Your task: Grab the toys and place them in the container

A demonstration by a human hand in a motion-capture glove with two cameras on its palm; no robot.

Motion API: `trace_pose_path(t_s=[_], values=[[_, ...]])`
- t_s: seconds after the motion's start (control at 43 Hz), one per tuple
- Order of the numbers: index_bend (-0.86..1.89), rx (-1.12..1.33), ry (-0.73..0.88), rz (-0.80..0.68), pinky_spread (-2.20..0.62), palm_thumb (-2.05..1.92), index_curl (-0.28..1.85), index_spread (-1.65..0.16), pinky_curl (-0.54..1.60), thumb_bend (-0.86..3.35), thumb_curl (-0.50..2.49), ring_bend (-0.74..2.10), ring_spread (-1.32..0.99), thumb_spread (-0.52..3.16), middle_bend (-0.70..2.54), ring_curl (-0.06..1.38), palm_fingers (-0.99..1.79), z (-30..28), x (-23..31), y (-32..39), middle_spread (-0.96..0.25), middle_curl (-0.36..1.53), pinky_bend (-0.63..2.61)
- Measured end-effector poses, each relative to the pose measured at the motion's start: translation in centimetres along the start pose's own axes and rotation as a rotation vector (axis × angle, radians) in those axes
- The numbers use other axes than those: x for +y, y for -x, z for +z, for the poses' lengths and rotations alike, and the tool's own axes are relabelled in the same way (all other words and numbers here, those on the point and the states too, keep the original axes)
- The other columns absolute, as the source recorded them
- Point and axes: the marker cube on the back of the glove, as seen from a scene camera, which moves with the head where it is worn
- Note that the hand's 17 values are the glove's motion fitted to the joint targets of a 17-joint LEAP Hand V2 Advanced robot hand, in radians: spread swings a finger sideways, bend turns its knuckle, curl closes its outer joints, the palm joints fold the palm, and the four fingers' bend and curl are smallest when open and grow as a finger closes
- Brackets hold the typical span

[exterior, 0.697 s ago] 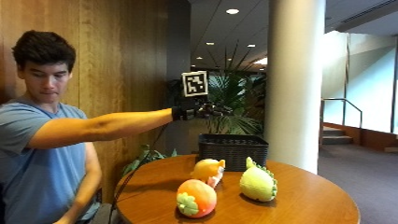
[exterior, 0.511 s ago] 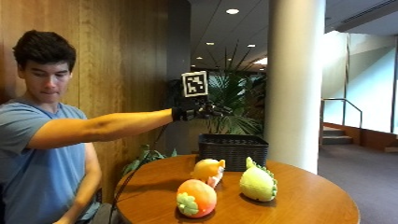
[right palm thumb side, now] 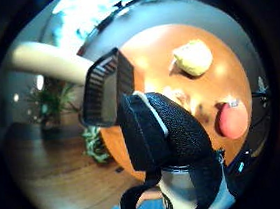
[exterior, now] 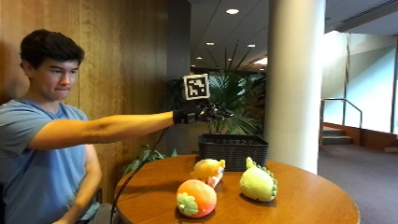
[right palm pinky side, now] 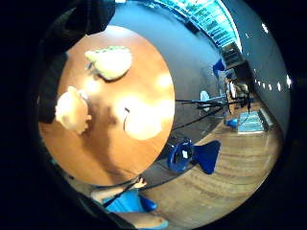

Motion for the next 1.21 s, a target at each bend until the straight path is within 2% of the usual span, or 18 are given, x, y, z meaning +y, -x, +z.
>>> trace_pose_path(t_s=[0.07,0.186,0.279,0.488,0.604,0.674,0.79,0.929,1.208], values=[[0.16,-0.003,-0.007,-0.044,-0.04,-0.08,0.2,-0.24,0.3,-0.05,0.07,0.25,-0.16,1.24,0.22,0.15,0.01,0.2,-0.3,-0.4,-0.03,0.24,0.78],[0.16,-0.042,-0.024,0.022,-0.05,-0.09,0.22,-0.24,0.31,-0.06,0.07,0.26,-0.16,1.26,0.22,0.17,0.0,0.6,-1.6,-0.7,-0.04,0.27,0.78],[0.16,0.037,-0.029,-0.031,-0.04,-0.09,0.23,-0.25,0.31,-0.06,0.08,0.26,-0.16,1.26,0.24,0.18,0.01,1.8,-2.6,-2.3,-0.04,0.28,0.77],[0.13,0.065,-0.02,0.026,-0.04,-0.08,0.24,-0.27,0.33,-0.06,0.09,0.29,-0.16,1.22,0.21,0.21,-0.03,4.6,-6.8,-3.5,-0.03,0.3,0.83],[0.11,0.1,0.0,-0.004,-0.04,-0.08,0.23,-0.27,0.34,-0.06,0.1,0.29,-0.16,1.2,0.19,0.22,-0.05,6.8,-9.4,-4.4,-0.03,0.31,0.86],[0.11,0.126,0.039,-0.061,-0.03,-0.07,0.23,-0.27,0.35,-0.05,0.11,0.28,-0.15,1.19,0.19,0.22,-0.05,8.5,-10.4,-5.3,-0.03,0.32,0.9],[0.11,0.02,0.131,0.043,-0.02,-0.07,0.22,-0.27,0.37,-0.05,0.12,0.24,-0.13,1.18,0.18,0.22,-0.07,11.5,-12.7,-4.6,-0.02,0.32,0.98],[0.09,0.025,0.204,0.068,0.01,-0.07,0.21,-0.26,0.4,-0.05,0.13,0.19,-0.09,1.15,0.15,0.22,-0.15,14.7,-14.4,-4.5,-0.01,0.31,1.1],[0.09,-0.01,0.394,0.03,0.05,-0.06,0.18,-0.26,0.44,-0.05,0.16,0.19,-0.03,1.05,0.12,0.23,-0.17,21.0,-14.9,-5.2,0.02,0.28,1.28]])
